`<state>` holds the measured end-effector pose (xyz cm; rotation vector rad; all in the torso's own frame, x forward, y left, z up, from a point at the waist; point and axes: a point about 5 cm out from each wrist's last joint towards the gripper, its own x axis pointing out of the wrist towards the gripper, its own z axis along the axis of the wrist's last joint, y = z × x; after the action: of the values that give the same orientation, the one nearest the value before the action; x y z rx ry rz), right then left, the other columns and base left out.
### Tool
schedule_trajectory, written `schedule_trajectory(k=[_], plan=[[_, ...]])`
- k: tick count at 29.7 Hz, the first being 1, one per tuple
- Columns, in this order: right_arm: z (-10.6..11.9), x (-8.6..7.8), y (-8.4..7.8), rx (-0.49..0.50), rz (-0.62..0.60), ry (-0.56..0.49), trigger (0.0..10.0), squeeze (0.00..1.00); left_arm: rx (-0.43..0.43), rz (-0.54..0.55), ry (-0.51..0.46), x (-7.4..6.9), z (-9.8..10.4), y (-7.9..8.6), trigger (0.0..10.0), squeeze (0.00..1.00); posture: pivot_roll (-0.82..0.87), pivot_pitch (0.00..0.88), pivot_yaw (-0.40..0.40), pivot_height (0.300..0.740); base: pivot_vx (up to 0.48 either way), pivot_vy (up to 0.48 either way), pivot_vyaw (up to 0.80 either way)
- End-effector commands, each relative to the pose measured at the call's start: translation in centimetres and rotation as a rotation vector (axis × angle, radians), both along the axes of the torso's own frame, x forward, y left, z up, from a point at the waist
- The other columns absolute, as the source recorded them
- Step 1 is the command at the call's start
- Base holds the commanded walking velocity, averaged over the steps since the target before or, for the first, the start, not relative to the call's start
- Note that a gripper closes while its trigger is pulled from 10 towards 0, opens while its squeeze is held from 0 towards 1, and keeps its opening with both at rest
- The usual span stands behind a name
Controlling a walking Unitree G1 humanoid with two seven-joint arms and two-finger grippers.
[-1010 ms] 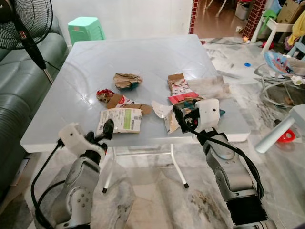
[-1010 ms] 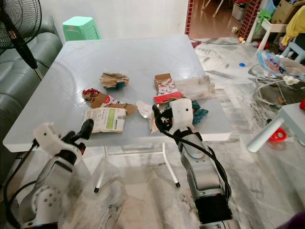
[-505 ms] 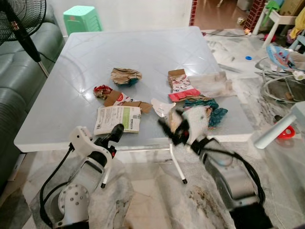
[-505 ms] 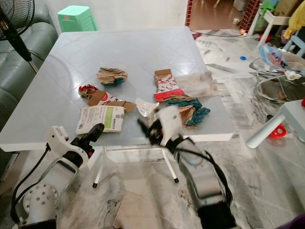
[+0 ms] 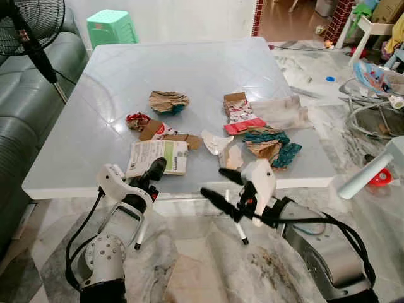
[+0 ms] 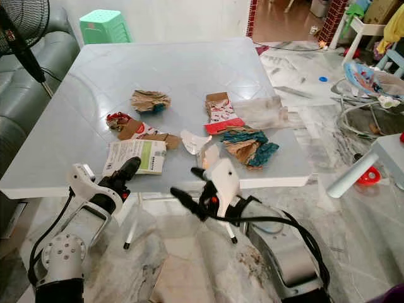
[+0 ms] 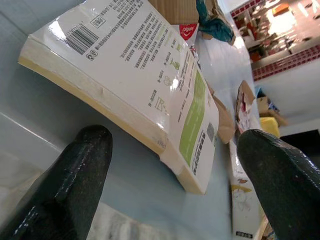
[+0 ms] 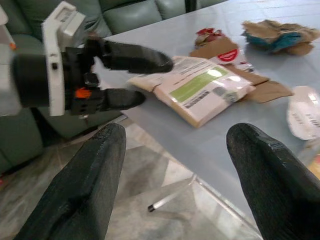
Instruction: Picking trash to rubbish bin
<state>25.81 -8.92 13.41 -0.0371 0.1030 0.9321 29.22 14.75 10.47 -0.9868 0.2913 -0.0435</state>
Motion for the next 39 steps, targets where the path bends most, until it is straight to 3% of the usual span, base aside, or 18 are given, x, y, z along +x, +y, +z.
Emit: schedule_trajectory(k=[1, 12, 20, 25, 32, 39], plan=[[0.3, -0.2, 0.2, 0.003, 0.013, -0.003, 10.0, 0.00, -0.027, -0.009, 0.039, 0.2, -1.0, -0.9, 10.0, 0.00, -0.06, 0.085, 0.016, 0.740, 0.000, 0.000, 0.00], [0.6, -0.4, 0.3, -0.009, 0.021, -0.004, 10.0, 0.00, -0.019, -0.014, -0.022, 1.6, -0.4, -1.5, 10.0, 0.00, -0.07, 0.084, 0.013, 0.740, 0.000, 0.000, 0.00], [0.5, -0.3, 0.2, -0.018, 0.017, -0.003, 10.0, 0.00, 0.057, -0.026, -0.043, 1.8, -0.1, -1.9, 10.0, 0.00, -0.08, 0.086, 0.012, 0.740, 0.000, 0.000, 0.00], [0.5, -0.4, 0.2, -0.023, 0.020, -0.001, 10.0, 0.00, 0.058, -0.034, -0.041, 0.9, 0.5, -2.4, 10.0, 0.00, -0.08, 0.082, 0.012, 0.740, 0.000, 0.000, 0.00], [0.4, -0.3, 0.1, -0.026, 0.018, 0.001, 10.0, 0.00, 0.048, -0.067, -0.001, -1.7, 0.1, -2.5, 10.0, 0.00, -0.06, 0.082, 0.009, 0.740, 0.000, 0.000, 0.00], [0.4, -0.2, 0.6, -0.024, 0.034, -0.004, 10.0, 0.00, 0.041, -0.048, 0.006, -1.0, -0.1, -2.0, 10.0, 0.00, -0.06, 0.075, 0.005, 0.740, 0.000, 0.000, 0.00]])
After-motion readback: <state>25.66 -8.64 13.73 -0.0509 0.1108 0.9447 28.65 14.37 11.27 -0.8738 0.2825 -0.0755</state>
